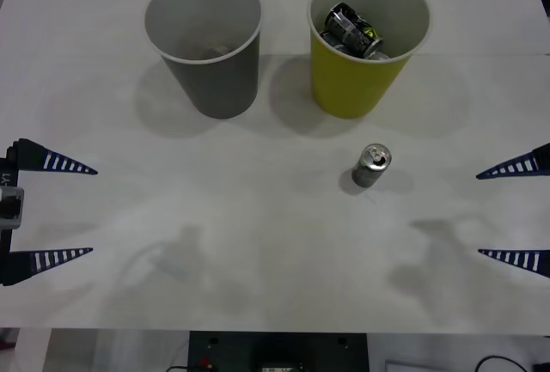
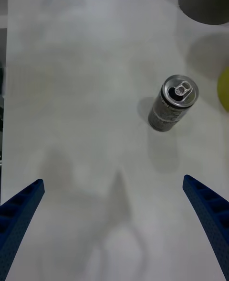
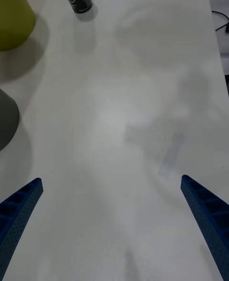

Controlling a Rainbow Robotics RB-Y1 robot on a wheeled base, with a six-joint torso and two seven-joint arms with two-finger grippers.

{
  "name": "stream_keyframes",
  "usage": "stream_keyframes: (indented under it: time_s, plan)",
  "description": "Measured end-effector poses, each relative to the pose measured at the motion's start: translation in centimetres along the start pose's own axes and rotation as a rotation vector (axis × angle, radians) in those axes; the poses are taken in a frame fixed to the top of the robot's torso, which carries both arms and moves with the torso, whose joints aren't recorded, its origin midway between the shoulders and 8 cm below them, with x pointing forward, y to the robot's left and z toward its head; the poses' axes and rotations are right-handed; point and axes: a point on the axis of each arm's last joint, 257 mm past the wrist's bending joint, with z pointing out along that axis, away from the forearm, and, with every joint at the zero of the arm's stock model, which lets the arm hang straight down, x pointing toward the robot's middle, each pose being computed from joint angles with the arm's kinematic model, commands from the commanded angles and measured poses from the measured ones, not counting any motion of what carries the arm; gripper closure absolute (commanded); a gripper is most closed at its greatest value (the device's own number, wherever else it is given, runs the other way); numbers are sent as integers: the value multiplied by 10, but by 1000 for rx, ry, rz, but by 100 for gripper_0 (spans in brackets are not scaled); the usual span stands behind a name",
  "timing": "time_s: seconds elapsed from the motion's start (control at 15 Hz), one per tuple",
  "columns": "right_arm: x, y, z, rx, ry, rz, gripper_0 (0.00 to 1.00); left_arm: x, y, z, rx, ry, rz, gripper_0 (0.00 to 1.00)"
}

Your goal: Put the can into the green bin and the plastic bottle into the gray bin

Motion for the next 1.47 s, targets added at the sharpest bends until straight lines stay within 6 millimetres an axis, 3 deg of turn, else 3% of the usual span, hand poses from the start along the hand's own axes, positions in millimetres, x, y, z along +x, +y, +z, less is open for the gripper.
stream_keyframes:
  time_s: [0.47, 0.93, 1.47]
  plan:
    - [13, -18, 12, 41, -62, 18, 0, 0, 0, 0, 0, 0, 0, 0]
    - [40, -38, 35, 75, -168, -16, 0, 0, 0, 0, 0, 0, 0, 0]
    - [49, -64, 78, 140, -270, 13, 0, 0, 0, 0, 0, 0, 0, 0]
